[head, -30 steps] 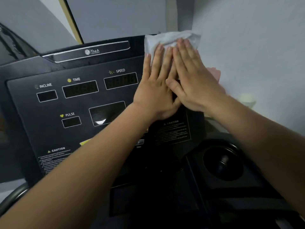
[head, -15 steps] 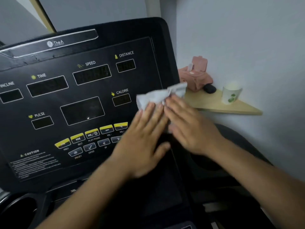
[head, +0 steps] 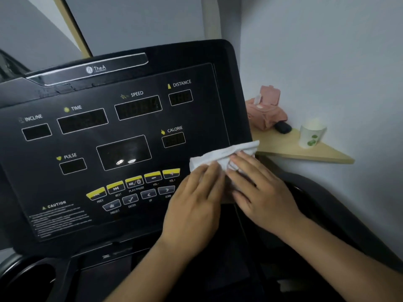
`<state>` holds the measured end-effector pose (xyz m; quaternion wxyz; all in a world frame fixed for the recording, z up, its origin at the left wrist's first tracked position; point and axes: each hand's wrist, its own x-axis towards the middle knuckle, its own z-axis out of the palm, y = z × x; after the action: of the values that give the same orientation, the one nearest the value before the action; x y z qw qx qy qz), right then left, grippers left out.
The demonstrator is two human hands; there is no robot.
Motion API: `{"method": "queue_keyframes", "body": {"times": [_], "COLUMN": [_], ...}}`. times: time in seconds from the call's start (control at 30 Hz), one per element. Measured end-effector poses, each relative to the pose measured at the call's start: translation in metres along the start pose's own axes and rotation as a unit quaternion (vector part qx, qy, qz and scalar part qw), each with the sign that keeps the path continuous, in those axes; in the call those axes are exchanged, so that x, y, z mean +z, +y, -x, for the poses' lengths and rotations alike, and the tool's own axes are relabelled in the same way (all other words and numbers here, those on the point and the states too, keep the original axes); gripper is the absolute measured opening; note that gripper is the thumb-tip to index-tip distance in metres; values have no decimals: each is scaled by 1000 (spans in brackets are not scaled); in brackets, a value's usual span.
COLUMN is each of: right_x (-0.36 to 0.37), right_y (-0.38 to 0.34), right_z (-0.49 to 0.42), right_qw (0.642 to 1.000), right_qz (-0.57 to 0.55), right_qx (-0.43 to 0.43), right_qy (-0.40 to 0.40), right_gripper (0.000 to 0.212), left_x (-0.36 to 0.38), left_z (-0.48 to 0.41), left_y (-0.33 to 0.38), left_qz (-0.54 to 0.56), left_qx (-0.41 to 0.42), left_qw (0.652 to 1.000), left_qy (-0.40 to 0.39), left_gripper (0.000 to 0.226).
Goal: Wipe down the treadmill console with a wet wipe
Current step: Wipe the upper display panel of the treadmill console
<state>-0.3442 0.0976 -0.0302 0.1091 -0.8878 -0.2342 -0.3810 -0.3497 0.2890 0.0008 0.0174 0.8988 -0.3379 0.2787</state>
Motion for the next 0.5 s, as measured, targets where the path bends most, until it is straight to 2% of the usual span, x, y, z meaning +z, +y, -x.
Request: {"method": "queue_keyframes", "body": {"times": [0.1, 0.2, 0.37, 0.5], "right_x": [-7, -14, -29, -19], "right_y": [9, 22, 35, 16], "right_z": [-33, -86, -153, -113], "right_qw": [999, 994, 981, 977], "right_qz": [9, 73, 143, 157], "right_qx": [13, 42, 84, 88], "right_qy": [-36, -68, -104, -112], "right_gripper": [58, 68, 66, 63], "left_x": [-1, -15, -48, -30], "left_z": [-31, -77, -132, -92], "left_y": [-21, -47, -75, -59], "left_qz": [-40, -92, -166, -158], "left_qx": [14, 9, -39, -42], "left_qw": [999, 995, 985, 987], "left_qy": [20, 27, -5, 4], "left_gripper": [52, 56, 64, 63]}}
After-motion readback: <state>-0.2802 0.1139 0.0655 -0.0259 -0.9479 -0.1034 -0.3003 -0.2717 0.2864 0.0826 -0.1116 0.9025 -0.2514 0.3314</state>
